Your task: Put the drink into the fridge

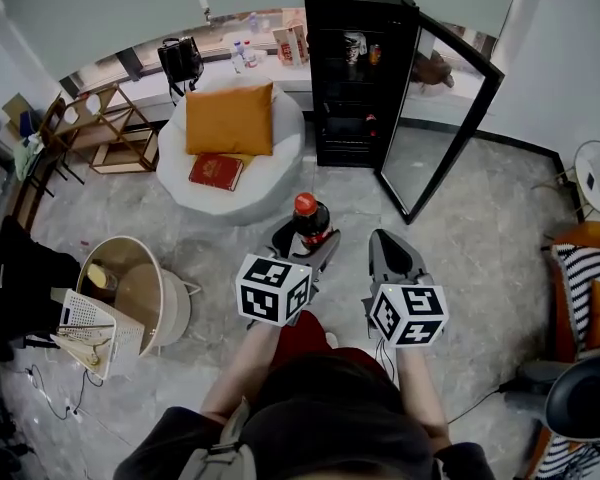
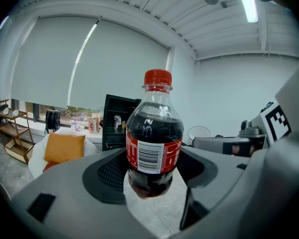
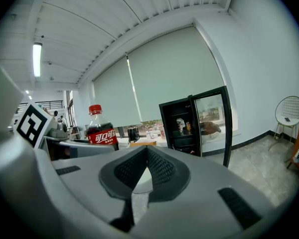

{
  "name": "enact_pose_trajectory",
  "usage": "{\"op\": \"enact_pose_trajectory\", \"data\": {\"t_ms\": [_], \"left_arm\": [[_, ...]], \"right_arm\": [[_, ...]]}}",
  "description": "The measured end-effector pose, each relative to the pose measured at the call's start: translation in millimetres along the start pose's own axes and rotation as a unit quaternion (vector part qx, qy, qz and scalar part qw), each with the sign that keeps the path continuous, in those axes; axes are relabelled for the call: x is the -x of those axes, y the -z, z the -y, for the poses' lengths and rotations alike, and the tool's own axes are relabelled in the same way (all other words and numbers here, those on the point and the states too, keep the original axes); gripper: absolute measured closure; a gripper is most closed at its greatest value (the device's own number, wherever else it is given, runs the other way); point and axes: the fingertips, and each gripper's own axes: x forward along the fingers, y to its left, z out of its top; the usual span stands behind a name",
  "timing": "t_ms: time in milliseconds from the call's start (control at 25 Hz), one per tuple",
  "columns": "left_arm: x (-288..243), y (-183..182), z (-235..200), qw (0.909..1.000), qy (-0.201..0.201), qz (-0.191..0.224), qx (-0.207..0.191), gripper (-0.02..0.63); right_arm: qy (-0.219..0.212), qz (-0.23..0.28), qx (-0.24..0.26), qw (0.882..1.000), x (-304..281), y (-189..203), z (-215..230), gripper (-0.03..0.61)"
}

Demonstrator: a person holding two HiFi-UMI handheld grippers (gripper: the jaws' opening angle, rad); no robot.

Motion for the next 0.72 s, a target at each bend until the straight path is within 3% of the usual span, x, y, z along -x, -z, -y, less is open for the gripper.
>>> {"op": "enact_pose_trajectory", "data": {"t_ms": [720], "left_arm": [[-63,-28,-20,0.9999,0.013,0.007,-0.008,0.299]], "right_arm": [[0.025,0.004,0.001,1.0,-40,-15,45,0.561]]}}
